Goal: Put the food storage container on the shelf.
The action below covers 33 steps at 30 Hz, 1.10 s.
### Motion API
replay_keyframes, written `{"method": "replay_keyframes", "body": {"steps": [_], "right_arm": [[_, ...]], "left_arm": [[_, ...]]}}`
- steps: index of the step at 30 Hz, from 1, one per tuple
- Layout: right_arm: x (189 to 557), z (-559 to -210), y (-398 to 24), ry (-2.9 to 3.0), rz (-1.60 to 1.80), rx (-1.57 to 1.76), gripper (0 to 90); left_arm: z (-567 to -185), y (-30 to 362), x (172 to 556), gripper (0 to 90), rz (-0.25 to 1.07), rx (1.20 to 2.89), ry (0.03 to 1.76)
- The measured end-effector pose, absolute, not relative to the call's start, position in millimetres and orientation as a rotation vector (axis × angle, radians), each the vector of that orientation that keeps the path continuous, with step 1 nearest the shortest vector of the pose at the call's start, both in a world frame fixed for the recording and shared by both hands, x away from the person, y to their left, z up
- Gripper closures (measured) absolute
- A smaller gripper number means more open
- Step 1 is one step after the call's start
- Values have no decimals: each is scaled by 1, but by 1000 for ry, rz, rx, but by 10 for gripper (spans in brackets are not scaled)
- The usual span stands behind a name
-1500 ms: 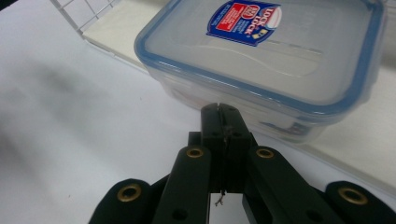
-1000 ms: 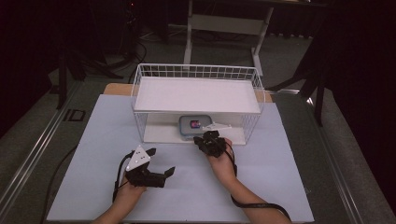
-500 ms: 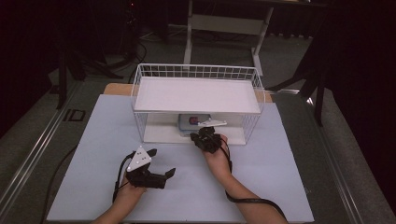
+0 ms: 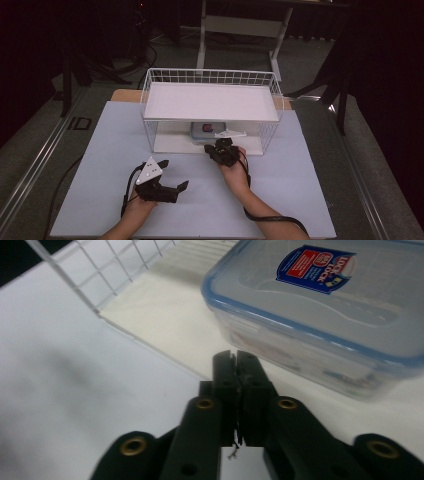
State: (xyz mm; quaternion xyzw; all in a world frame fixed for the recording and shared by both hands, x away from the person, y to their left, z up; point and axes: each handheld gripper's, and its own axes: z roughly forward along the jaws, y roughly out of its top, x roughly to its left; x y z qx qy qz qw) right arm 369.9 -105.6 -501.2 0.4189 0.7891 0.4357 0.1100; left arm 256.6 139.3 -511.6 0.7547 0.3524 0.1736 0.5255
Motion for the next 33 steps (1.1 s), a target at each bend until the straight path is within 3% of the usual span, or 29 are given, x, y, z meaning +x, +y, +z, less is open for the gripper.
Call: {"method": "replay_keyframes", "body": {"steps": [8, 18, 33], "right_arm": [[346, -490, -121, 2319, 1284, 1122, 743], [320, -479, -156, 2256, 1432, 1102, 145], [285, -473, -192, 2235, 1477, 972, 146]], "left_arm": [[-509, 138, 255, 15, 396, 1789, 813], [-503, 129, 252, 15, 400, 1811, 758], [-491, 147, 242, 15, 406, 1814, 745]]}}
